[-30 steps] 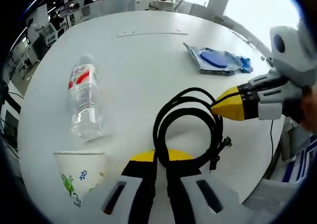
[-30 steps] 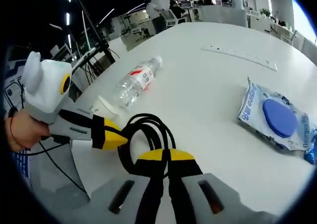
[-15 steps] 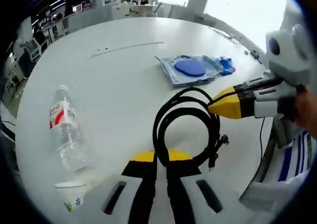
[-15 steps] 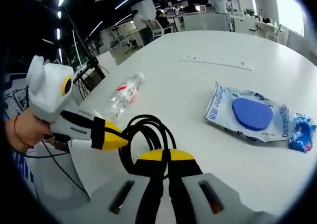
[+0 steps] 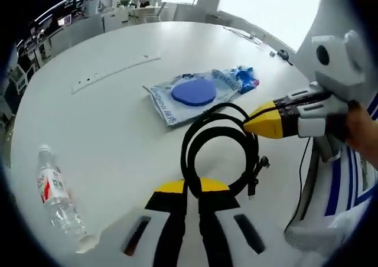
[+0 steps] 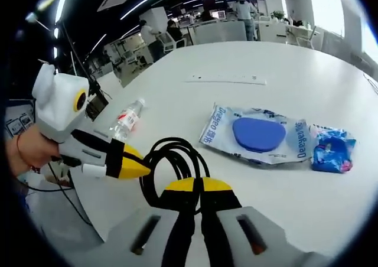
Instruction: Arrange the tabletop items into an orderly group along one side of the table until the central work area is clear of visible clutter.
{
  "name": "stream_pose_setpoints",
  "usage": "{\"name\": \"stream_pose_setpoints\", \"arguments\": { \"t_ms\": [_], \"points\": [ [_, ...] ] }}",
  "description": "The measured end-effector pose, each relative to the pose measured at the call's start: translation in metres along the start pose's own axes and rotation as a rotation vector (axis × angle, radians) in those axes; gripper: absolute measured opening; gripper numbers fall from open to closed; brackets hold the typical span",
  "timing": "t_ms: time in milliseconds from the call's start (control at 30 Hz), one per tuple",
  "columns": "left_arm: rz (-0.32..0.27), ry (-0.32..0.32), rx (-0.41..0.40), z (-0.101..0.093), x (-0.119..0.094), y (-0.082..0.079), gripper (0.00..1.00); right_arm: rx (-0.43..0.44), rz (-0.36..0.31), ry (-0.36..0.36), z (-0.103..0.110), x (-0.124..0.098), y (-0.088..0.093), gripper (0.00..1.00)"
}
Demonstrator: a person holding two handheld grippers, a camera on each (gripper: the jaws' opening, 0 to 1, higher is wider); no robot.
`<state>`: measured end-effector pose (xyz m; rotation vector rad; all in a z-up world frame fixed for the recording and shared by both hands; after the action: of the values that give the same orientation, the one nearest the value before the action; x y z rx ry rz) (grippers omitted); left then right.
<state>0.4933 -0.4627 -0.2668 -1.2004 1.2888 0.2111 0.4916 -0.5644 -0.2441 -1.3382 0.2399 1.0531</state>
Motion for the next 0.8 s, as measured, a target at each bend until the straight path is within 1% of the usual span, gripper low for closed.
{"name": "stream_pose_setpoints", "arguments": {
  "t_ms": [133, 200, 267, 333, 500, 600, 633, 733, 800],
  "points": [
    [0.003, 0.030, 0.015, -0.013, 0.013, -0.011, 0.03, 0.013, -0.008, 0.033, -0.018, -0.010, 0.000, 0.00],
    [0.010, 0.045, 0.017, -0.020, 0.019, -0.016, 0.03, 0.023, -0.010, 0.049, -0.027, -0.014, 0.002, 0.00],
    [0.013, 0.059, 0.038, -0.028, 0.025, -0.022, 0.03, 0.028, -0.007, 0.066, -0.037, -0.019, 0.004, 0.00],
    [0.017, 0.074, 0.038, -0.035, 0.030, -0.028, 0.03, 0.035, -0.007, 0.081, -0.046, -0.024, 0.006, 0.00],
    [0.035, 0.102, 0.065, -0.052, 0.044, -0.037, 0.03, 0.044, 0.000, 0.112, -0.064, -0.033, 0.009, 0.00],
    [0.048, 0.116, 0.062, -0.059, 0.052, -0.039, 0.03, 0.074, -0.005, 0.117, -0.074, -0.037, 0.012, 0.00],
    [0.051, 0.121, 0.059, -0.062, 0.055, -0.041, 0.03, 0.075, 0.006, 0.125, -0.079, -0.038, 0.015, 0.00],
    [0.060, 0.133, 0.064, -0.070, 0.060, -0.047, 0.03, 0.072, 0.011, 0.138, -0.088, -0.042, 0.016, 0.00],
    [0.066, 0.140, 0.067, -0.074, 0.063, -0.050, 0.03, 0.094, 0.007, 0.142, -0.095, -0.045, 0.015, 0.00]
  ]
}}
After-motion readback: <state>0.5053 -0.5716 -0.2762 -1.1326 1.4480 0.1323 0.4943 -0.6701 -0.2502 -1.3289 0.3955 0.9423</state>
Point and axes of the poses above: the point that each gripper's makers call its tool centre point, and the gripper's own axes: x roughly forward along the fingers, z roughly to its left, y roughly out of its underside, the point moved 2 cm from there along -x, roughly backward along the fingers, and after that the axes turned 2 degrees about -y, right-handed, at the moved point
